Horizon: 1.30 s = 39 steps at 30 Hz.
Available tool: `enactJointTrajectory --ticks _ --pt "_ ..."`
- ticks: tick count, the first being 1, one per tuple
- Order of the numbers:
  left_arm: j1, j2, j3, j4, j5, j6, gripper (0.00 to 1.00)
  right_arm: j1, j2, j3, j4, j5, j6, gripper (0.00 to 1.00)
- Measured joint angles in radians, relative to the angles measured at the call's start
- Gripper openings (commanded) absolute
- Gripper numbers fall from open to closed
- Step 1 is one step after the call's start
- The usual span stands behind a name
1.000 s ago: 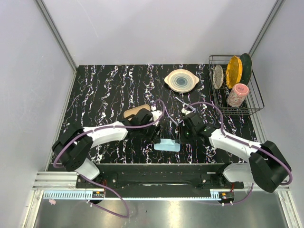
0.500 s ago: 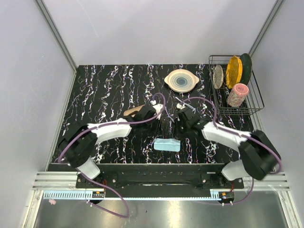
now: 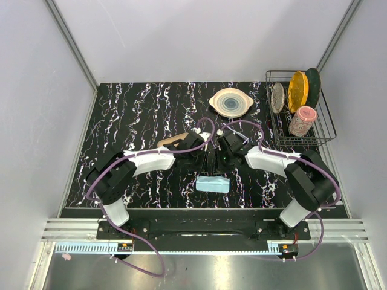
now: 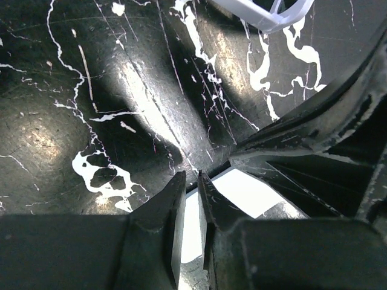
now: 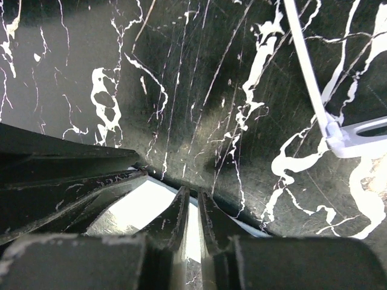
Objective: Organize the sunglasses
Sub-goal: Fold the glasses cleaning cloth at the center of the board.
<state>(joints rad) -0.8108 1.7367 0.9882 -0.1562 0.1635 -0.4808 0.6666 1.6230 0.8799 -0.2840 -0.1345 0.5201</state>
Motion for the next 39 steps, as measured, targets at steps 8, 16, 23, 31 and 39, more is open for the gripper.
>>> enactJointTrajectory --ticks 8,16,23,31,39 --pt "0.003 0.000 0.000 -0.008 -0.002 -0.019 0.19 0.000 -0.022 -0.027 -0.027 -0.084 0.000 0.16" --pt "0.011 0.000 0.000 -0.008 -0.002 -0.030 0.21 0.000 -0.069 -0.071 -0.061 -0.137 -0.002 0.17" --pt "0.019 0.000 0.000 -0.008 -0.001 -0.037 0.23 0.000 -0.092 -0.089 -0.062 -0.198 -0.005 0.17" --pt "0.035 -0.001 -0.022 -0.007 -0.002 -0.045 0.31 0.000 -0.122 -0.127 -0.055 -0.283 -0.007 0.20" --pt "0.047 -0.017 -0.050 -0.007 -0.002 -0.056 0.28 0.000 -0.184 -0.139 -0.049 -0.245 0.032 0.16"
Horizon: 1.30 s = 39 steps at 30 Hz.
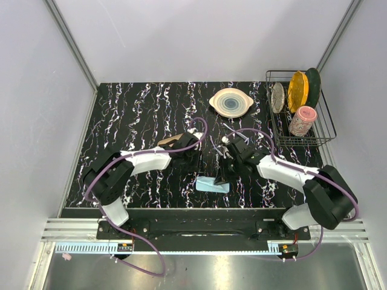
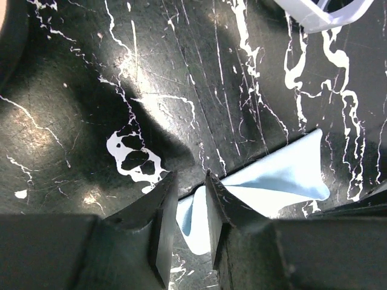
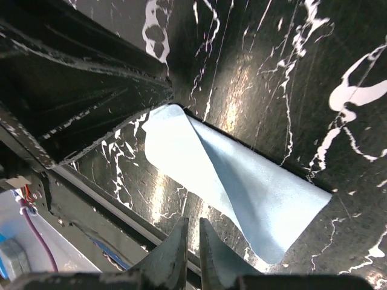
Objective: Organize the sunglasses
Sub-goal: Fold the glasses cleaning cloth at the center of the board.
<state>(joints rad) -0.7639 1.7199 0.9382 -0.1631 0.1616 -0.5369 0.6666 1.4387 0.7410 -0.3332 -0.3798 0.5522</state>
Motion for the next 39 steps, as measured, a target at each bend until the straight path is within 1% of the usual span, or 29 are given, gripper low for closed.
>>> enactJointTrajectory --ticks 4,6,11,16,22,34,39 --pt "0.006 -0.025 -0.009 0.004 -0.002 -0.011 0.25 0.000 -0.014 0.019 0.005 0.081 0.029 0.06" --pt "0.012 -0.039 -0.020 0.006 -0.005 -0.014 0.25 0.000 0.029 0.055 0.003 0.111 0.035 0.03" --pt "0.027 -0.056 -0.045 0.009 -0.010 -0.020 0.25 0.000 0.170 0.146 -0.006 0.149 0.040 0.00" --pt "0.036 -0.071 -0.063 0.008 -0.011 -0.022 0.25 0.000 0.238 0.183 -0.027 0.158 0.035 0.00" --pt "0.045 -0.085 -0.064 0.011 -0.011 -0.022 0.27 0.002 0.244 0.188 -0.033 0.142 0.021 0.00" --pt "0.062 -0.085 -0.066 0.031 -0.010 -0.022 0.27 0.063 0.252 0.189 -0.031 0.051 -0.014 0.01" --pt "0.066 -0.088 -0.075 0.035 -0.009 -0.022 0.28 0.079 0.248 0.161 -0.018 -0.007 -0.016 0.03"
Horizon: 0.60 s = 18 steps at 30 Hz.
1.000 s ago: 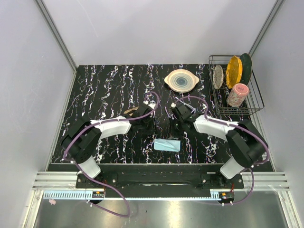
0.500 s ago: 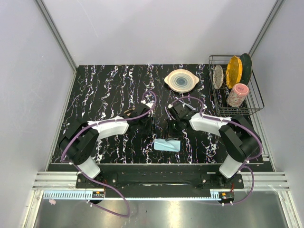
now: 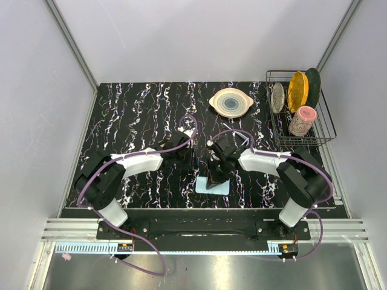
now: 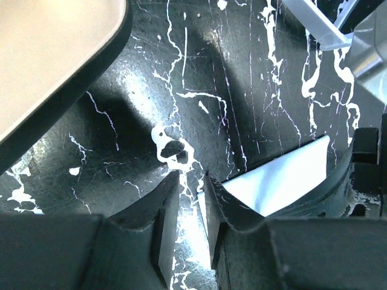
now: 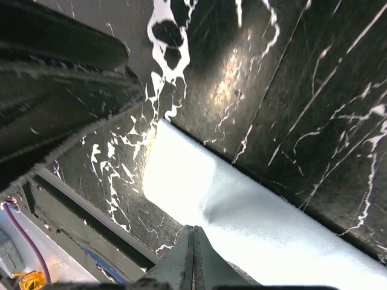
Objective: Organize the sunglasses
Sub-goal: Fold the glasses cleaning cloth at the center of the board.
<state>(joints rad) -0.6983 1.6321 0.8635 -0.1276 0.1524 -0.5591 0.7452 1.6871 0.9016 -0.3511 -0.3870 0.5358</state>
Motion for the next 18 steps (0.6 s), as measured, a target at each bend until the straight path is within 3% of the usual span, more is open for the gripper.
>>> enactJointTrajectory --ticks 6,7,11,18 --pt "0.003 -0.010 -0.015 0.003 0.002 0.000 0.32 0.001 -0.053 -0.054 0.001 -0.023 0.002 0.08" --pt "0.003 -0.010 -0.015 0.003 0.005 0.000 0.33 0.001 -0.071 -0.058 -0.002 -0.022 0.005 0.15" --pt "0.003 -0.017 -0.024 0.002 0.009 -0.008 0.37 0.002 -0.140 -0.059 -0.006 0.013 0.026 0.21" --pt "0.006 -0.116 -0.042 -0.032 -0.021 -0.014 0.44 0.004 -0.252 -0.056 -0.027 0.169 0.072 0.22"
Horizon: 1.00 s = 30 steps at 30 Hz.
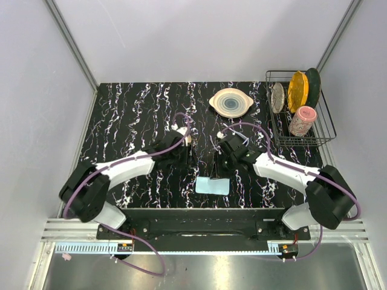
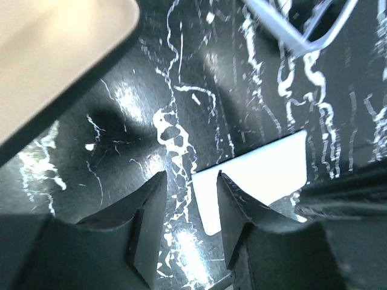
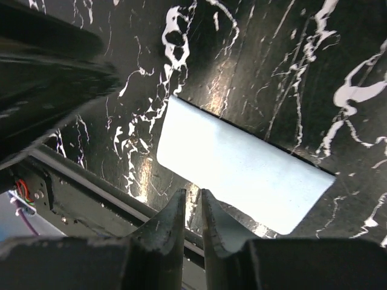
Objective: Organize the sunglasses
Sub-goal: Pick up the glasses cleaning cloth from the corner of the board.
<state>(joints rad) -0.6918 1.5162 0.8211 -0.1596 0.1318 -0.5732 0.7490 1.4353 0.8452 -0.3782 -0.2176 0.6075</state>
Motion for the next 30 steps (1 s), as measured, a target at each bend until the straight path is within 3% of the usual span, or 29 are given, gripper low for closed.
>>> enactJointTrajectory --ticks 6,9,13,20,30 --pt "0.056 -0.150 0.005 -0.015 -0.014 0.005 0.50 0.001 -0.009 0.045 -0.063 0.135 0.028 0.31" --pt "0.066 -0.145 0.020 -0.025 0.027 0.004 0.54 0.001 -0.010 0.052 -0.109 0.218 0.074 0.43" --pt "0.049 -0.109 0.020 -0.042 0.089 -0.005 0.59 0.001 -0.025 0.032 -0.185 0.293 0.145 0.48" --pt "-0.023 -0.057 0.019 -0.076 0.121 -0.051 0.63 0.001 -0.063 -0.041 -0.274 0.332 0.229 0.47" --pt "-0.086 0.027 0.019 -0.142 0.098 -0.135 0.54 0.001 -0.007 -0.055 -0.274 0.331 0.254 0.41"
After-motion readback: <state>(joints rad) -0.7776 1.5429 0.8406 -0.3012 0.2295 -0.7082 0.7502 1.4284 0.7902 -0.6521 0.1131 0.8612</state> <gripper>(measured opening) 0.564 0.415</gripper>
